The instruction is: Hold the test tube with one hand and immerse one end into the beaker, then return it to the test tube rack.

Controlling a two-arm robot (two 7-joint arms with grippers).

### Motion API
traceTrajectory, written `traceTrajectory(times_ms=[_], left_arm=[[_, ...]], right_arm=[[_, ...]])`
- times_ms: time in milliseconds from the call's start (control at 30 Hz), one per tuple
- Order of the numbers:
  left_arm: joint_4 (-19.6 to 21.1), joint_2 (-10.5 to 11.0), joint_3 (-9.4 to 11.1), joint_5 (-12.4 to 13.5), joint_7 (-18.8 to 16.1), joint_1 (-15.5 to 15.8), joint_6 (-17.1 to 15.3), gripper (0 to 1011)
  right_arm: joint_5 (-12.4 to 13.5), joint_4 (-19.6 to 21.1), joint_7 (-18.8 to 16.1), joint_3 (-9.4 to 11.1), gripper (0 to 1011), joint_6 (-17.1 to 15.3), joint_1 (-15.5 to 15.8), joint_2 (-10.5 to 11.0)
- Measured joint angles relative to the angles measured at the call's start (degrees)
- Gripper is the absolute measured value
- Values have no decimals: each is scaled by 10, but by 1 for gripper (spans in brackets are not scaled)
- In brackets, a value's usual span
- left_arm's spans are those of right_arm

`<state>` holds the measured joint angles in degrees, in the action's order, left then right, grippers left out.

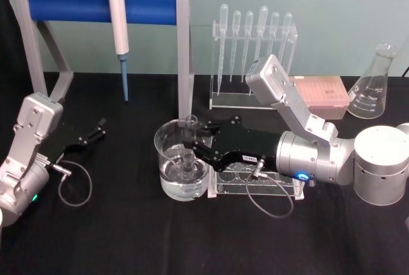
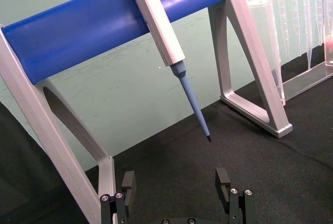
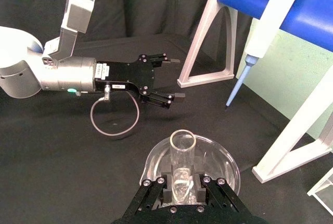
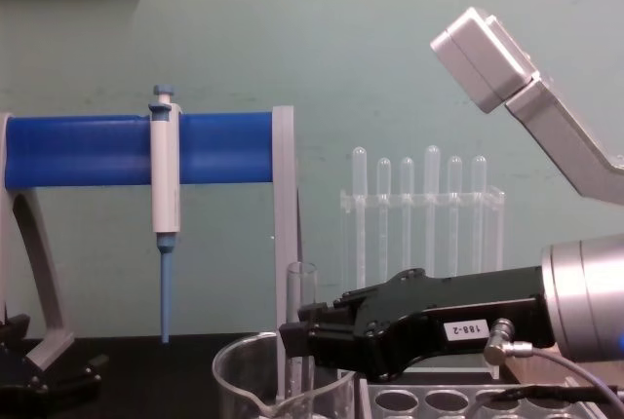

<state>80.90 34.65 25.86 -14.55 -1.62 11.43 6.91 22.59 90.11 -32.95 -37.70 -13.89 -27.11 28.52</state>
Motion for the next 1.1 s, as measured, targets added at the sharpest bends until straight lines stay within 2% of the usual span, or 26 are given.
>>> traceTrajectory(times_ms=[1100], left_arm=[[0,0,0,0,0,0,0,1000]], right_arm=[[1,0,-1,2,238,-3,-5,-4]])
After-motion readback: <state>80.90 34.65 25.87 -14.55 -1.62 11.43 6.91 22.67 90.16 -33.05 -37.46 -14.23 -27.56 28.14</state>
